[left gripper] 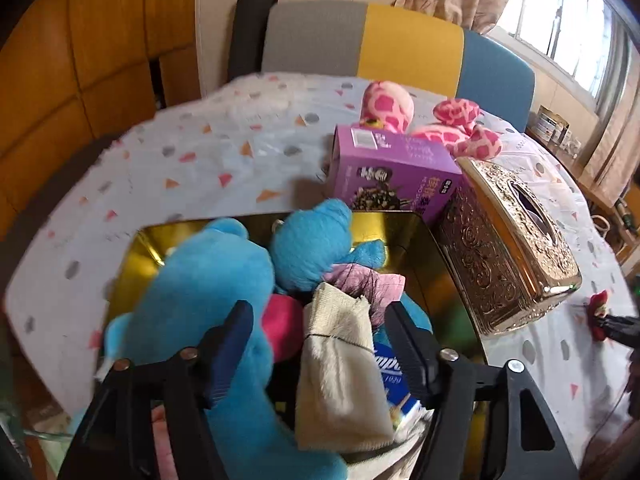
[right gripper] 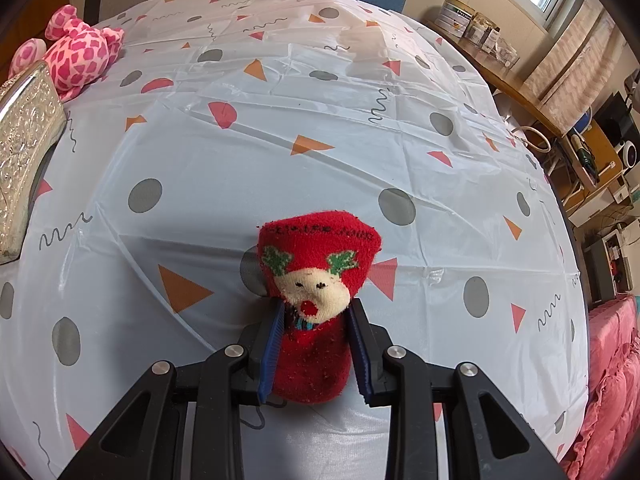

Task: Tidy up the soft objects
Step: 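Carry the beige woven pouch into the gold tray with the left tool, open, then lower the red plush into the gold tray with the right tool, open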

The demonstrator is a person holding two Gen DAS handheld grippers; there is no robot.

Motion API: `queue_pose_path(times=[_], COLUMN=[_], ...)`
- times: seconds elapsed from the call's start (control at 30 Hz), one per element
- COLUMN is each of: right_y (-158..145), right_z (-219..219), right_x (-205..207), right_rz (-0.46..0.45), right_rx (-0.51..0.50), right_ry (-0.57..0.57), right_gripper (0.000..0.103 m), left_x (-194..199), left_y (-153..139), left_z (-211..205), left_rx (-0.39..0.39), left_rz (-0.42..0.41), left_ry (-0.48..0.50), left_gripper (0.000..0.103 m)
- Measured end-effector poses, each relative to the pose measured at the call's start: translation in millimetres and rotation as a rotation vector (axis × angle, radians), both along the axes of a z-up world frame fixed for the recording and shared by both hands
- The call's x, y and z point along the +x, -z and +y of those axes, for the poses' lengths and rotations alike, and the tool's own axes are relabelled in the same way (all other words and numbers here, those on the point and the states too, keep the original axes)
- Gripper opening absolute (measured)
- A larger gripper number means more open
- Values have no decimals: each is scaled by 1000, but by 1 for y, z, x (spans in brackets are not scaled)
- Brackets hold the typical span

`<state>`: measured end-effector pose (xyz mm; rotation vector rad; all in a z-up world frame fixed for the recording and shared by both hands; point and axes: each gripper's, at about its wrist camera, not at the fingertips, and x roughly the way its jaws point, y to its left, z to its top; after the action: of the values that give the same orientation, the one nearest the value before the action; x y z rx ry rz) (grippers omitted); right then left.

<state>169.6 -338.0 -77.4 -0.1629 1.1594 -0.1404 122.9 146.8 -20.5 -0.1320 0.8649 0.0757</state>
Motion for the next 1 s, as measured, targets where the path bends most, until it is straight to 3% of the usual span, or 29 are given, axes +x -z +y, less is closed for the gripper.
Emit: queue_pose_path(times=[0.2,0.4,0.8,1.0], right_y=[1,1,0,-5], right_z=[1,4,7,16], right_x=[0,0,1,0], right_rz=[0,-1,33,60], right_rx=[-12,-22,-35,49], right_ry=[-4,-7,-12,8], right_gripper=[31,30,26,22], left_x=[-33,-59,-99,-106], left_y=[-15,-25,-31,-28], left_z=[-3,-5,-5,1], left_rx=[66,72,72,51], left_rz=[-62,-97,-135,-126], left_ry=[-52,-95,-115,-118], left_gripper=[81,89,95,95])
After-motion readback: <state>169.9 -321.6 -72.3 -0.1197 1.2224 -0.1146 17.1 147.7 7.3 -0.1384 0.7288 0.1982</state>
